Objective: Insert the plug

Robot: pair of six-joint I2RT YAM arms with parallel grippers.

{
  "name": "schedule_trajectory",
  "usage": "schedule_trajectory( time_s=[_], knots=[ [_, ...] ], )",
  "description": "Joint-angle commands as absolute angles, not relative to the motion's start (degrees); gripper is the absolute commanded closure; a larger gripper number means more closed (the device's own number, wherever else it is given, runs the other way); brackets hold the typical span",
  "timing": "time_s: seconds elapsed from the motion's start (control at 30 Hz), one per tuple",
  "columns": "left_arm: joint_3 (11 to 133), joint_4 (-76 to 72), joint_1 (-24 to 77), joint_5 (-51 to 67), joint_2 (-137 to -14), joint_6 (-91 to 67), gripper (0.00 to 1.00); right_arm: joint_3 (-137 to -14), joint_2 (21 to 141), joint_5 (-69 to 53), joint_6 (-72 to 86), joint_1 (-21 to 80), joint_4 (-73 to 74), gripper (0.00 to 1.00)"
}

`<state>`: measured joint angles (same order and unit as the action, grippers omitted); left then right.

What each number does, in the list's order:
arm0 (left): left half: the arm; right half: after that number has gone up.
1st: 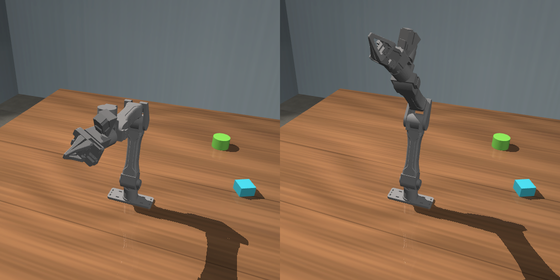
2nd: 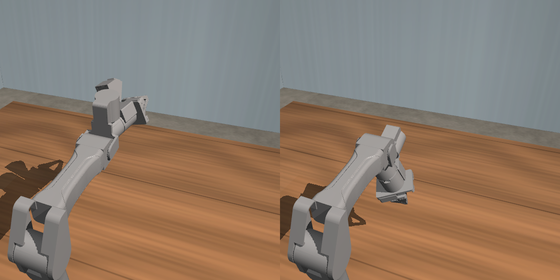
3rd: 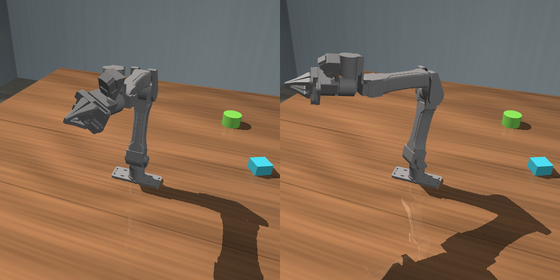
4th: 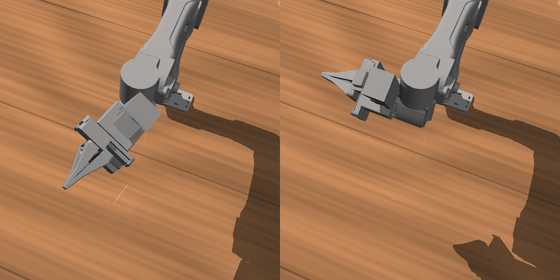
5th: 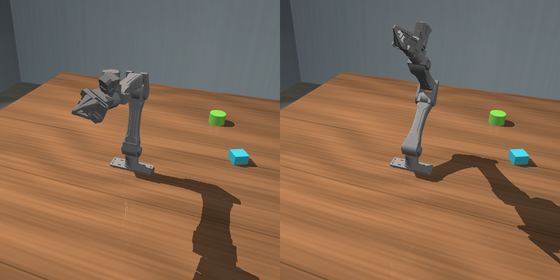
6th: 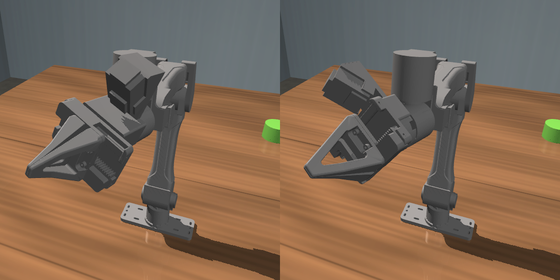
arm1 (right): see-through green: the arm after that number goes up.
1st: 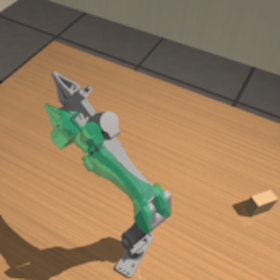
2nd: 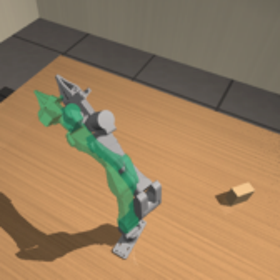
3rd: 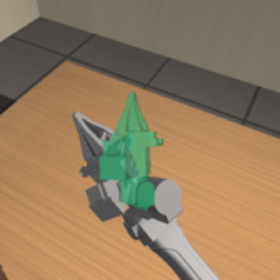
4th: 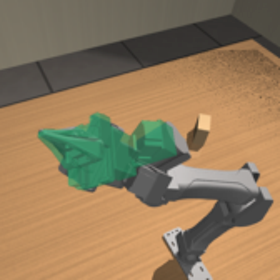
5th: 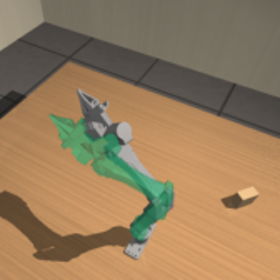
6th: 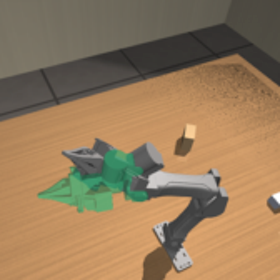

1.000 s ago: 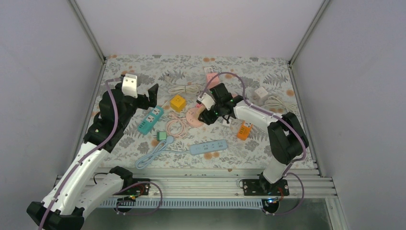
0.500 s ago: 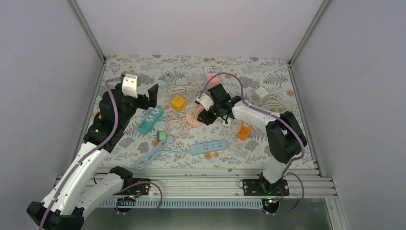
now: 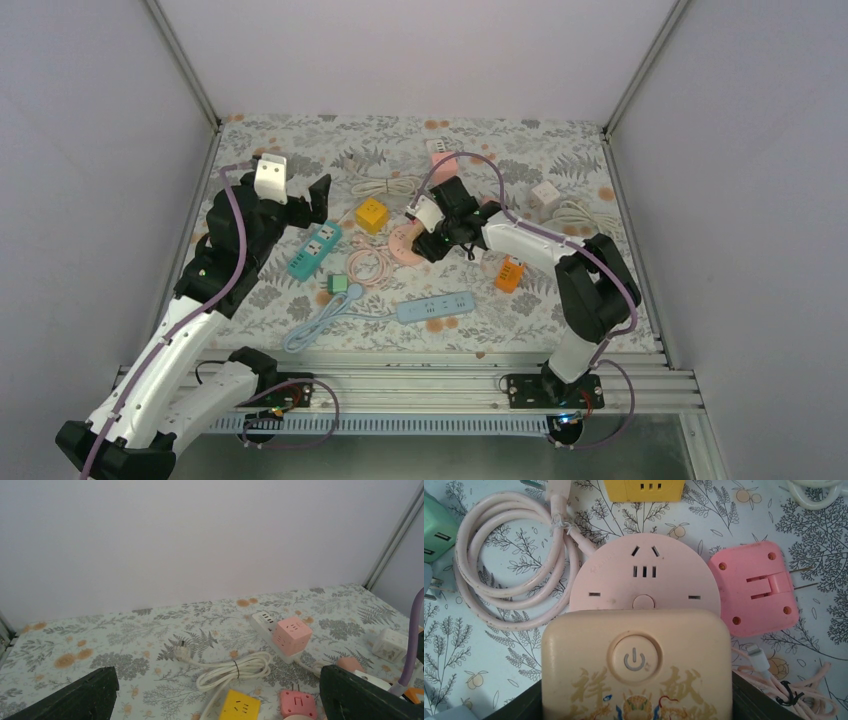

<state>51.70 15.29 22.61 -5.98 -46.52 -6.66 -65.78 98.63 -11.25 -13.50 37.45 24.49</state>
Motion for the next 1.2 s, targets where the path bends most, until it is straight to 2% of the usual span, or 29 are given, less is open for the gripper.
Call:
schedule_trajectory(
  time_s=[0.0,0.87,1.17],
  knots=[
    [53.27,15.43,22.32,-6.28,-46.57,-6.13,0.0,-66.96,96.93,-11.12,-13.48,37.62,26.36,0.57],
    [53.04,15.6,22.32,-6.07,-46.89,-6.24,0.0,-65.53,101.39,-7.62,-10.08,38.77,27.1,0.56],
    [52.95,15.73,22.32,-6.16,-47.0,-6.25,0.0,-67.64,105.51,-3.97,-4.02,40.07,30.86,0.56]
  ],
)
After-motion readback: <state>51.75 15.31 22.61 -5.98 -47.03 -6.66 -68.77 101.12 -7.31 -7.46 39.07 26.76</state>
